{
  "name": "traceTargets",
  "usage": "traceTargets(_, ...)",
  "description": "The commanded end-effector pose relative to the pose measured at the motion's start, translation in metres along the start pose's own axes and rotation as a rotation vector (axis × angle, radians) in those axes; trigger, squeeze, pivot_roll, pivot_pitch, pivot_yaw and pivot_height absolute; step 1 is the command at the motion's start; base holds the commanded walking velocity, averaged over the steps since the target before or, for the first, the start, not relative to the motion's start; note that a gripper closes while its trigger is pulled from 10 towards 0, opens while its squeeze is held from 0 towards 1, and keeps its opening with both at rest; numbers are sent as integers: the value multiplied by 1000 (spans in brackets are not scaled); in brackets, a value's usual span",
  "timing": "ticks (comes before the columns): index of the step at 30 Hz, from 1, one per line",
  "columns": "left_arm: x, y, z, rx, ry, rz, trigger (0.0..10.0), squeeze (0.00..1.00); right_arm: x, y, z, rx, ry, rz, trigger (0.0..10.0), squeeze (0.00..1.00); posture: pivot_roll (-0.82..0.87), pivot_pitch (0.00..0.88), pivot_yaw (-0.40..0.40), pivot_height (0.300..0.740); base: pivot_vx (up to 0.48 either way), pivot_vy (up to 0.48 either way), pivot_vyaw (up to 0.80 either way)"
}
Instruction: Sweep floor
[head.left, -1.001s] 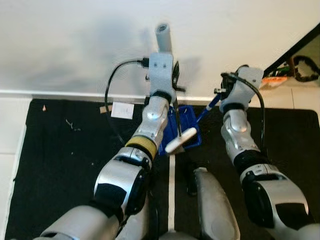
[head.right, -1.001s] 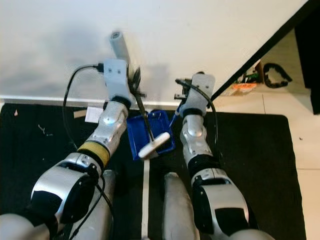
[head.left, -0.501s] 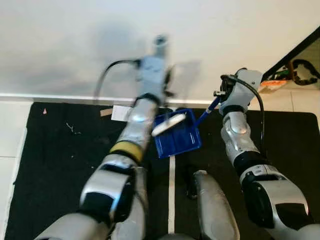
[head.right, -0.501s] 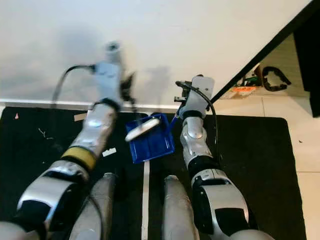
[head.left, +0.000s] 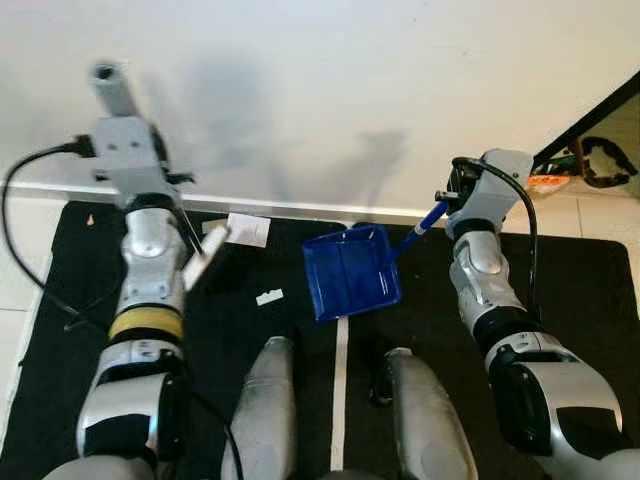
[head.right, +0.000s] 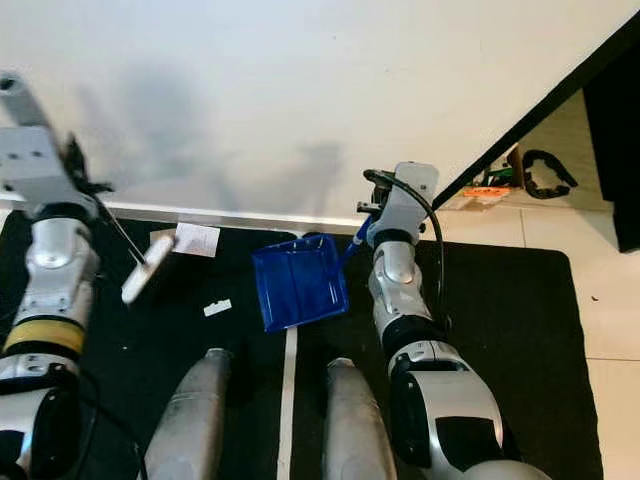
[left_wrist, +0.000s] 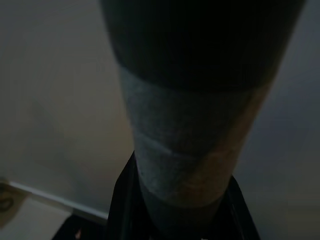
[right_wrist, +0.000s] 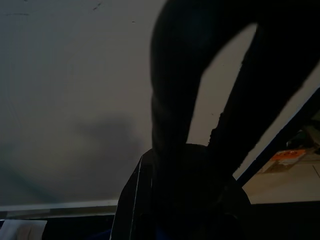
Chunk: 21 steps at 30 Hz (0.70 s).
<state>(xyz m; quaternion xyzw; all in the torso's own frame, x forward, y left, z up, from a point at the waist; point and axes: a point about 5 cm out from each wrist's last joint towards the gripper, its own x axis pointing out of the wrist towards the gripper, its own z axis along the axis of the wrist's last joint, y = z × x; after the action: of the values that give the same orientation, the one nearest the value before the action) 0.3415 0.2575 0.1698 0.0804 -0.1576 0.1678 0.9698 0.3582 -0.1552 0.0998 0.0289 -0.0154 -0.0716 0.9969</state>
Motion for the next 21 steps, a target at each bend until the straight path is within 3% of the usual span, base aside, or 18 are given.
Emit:
traceTargets(1,-6,13,-7,39,0,16,10000,0,-12,-9,-26,-34,121,-15,10000,0,27,270,-59,740,0,0,0)
traceTargets(5,-12,21,-20,43,34,62,10000,0,-12,-6,-25,-29,114,1,10000,0,19,285,-66,740,0,0,0)
traceTargets(21,-18,26,-31,10,65,107,10000,0,-12,-6,-23,-16,98,12,10000,0,-13,330,-89,740,0,0,0)
